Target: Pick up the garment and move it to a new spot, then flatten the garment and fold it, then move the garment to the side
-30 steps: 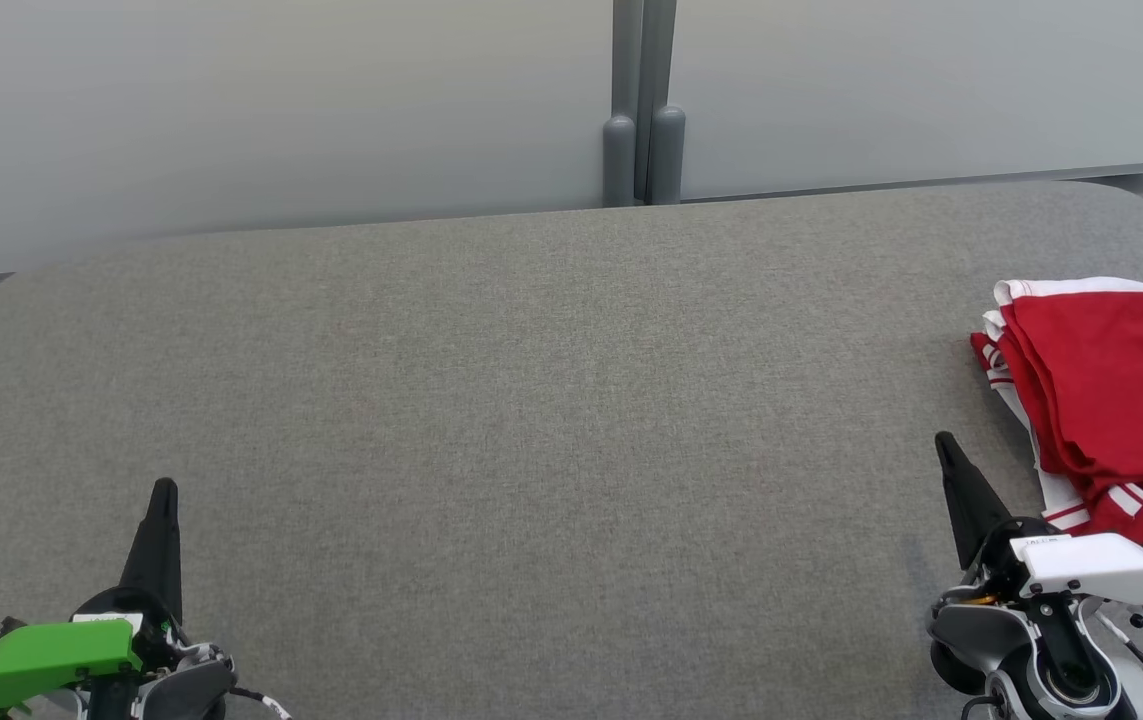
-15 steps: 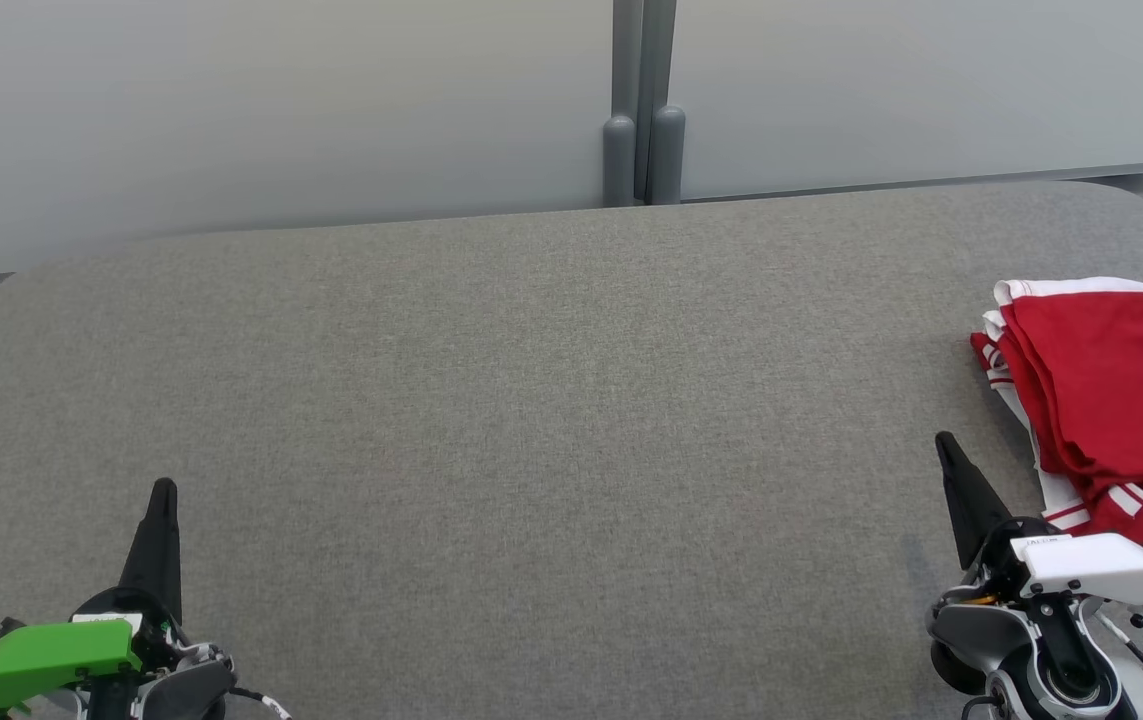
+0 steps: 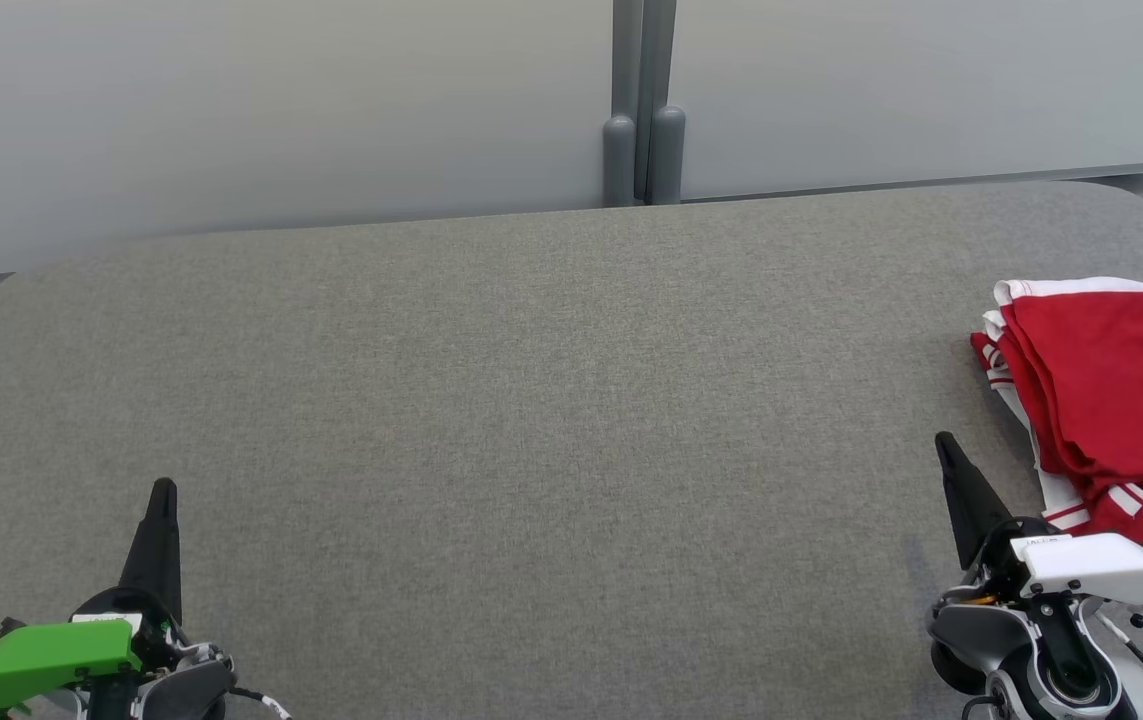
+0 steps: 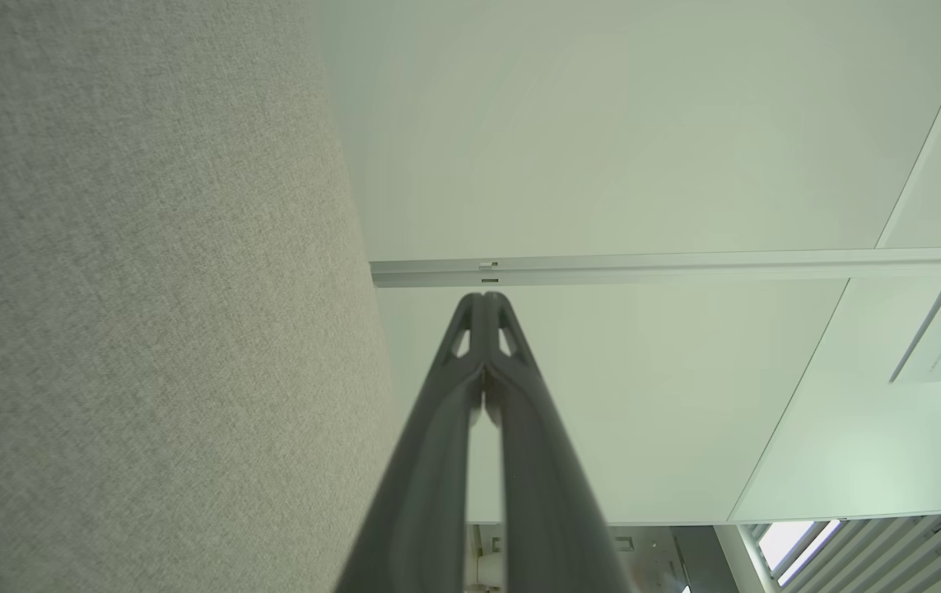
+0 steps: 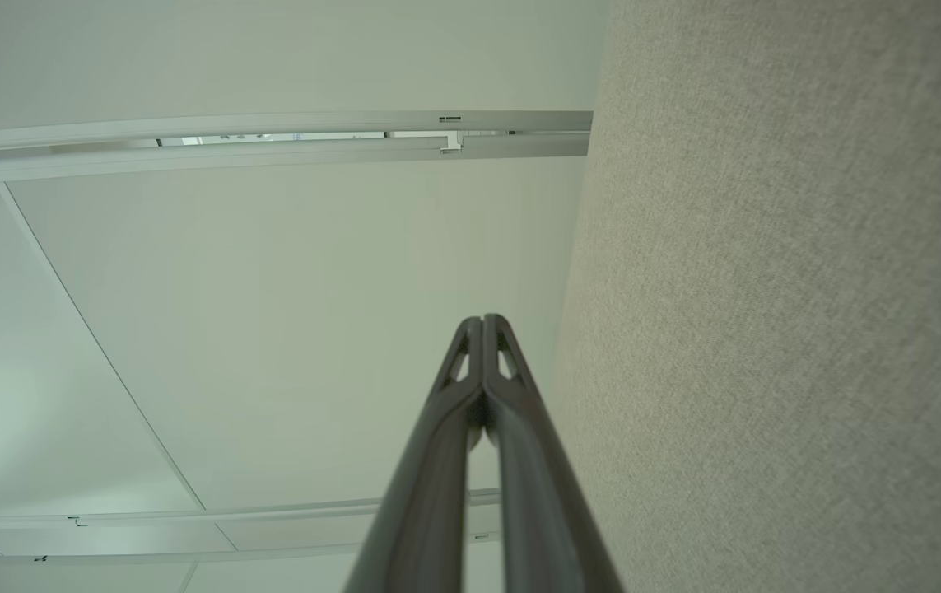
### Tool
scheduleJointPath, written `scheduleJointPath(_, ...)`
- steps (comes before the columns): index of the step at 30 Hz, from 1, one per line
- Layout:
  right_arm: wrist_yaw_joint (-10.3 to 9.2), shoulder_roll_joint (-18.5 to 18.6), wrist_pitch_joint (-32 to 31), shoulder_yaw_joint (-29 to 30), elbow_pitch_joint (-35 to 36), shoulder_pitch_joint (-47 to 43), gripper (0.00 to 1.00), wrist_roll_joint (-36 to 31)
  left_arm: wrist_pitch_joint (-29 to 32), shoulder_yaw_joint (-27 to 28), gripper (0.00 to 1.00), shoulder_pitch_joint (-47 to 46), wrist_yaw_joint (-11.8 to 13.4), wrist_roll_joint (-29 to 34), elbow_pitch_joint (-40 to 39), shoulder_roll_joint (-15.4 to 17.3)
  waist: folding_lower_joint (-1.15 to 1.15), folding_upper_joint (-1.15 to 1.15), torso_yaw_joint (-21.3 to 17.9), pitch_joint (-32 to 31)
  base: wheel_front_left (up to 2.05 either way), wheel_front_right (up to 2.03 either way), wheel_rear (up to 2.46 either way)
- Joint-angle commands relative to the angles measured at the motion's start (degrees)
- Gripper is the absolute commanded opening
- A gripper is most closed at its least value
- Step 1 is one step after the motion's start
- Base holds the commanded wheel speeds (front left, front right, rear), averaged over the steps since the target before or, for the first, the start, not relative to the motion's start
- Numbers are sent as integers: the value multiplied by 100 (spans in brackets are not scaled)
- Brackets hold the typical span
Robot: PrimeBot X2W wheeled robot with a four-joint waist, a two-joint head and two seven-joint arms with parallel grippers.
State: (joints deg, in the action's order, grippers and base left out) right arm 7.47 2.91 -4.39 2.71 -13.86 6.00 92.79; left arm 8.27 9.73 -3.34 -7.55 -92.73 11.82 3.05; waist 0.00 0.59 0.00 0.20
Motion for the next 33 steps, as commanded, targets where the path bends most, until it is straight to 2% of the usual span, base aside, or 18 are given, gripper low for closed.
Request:
scheduleJointPath(1, 4, 12, -11, 12, -11, 31, 0, 12, 20, 30, 0, -100, -14, 16, 13, -1, 0, -59, 0, 0, 0, 0, 0)
scheduleJointPath(33, 4, 8, -16, 18, -11, 31, 0, 4, 27, 42, 0, -102, -14, 30, 13, -12, 0, -59, 0, 0, 0, 0, 0)
